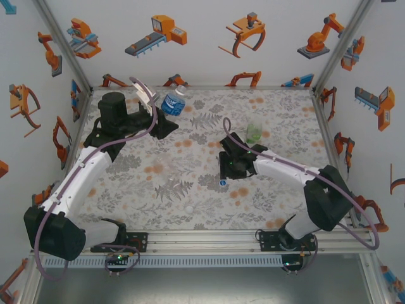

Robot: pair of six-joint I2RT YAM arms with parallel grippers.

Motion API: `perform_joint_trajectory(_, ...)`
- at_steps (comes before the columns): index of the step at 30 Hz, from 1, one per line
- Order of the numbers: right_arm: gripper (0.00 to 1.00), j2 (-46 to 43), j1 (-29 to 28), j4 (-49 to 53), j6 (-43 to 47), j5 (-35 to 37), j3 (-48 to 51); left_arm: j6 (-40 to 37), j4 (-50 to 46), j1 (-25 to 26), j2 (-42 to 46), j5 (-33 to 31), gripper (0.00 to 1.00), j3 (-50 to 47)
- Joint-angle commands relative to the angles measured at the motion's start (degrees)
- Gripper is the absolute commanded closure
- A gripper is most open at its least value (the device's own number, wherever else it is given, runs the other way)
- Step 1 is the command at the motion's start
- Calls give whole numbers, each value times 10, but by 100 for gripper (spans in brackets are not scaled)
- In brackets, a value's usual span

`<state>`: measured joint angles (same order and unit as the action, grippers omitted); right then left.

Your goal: Screw on the bottle caps

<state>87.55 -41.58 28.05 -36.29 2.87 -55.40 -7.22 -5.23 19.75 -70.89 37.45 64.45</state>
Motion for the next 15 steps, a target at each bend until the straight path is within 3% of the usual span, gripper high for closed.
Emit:
perform_joint_trajectory(1,50,36,-18,35,12,48,-25,-4,2,-4,2,15,100,1)
perform_joint_trajectory(15,60,96,-41,19,1,41,-45,-3,2,-4,2,16,100,1)
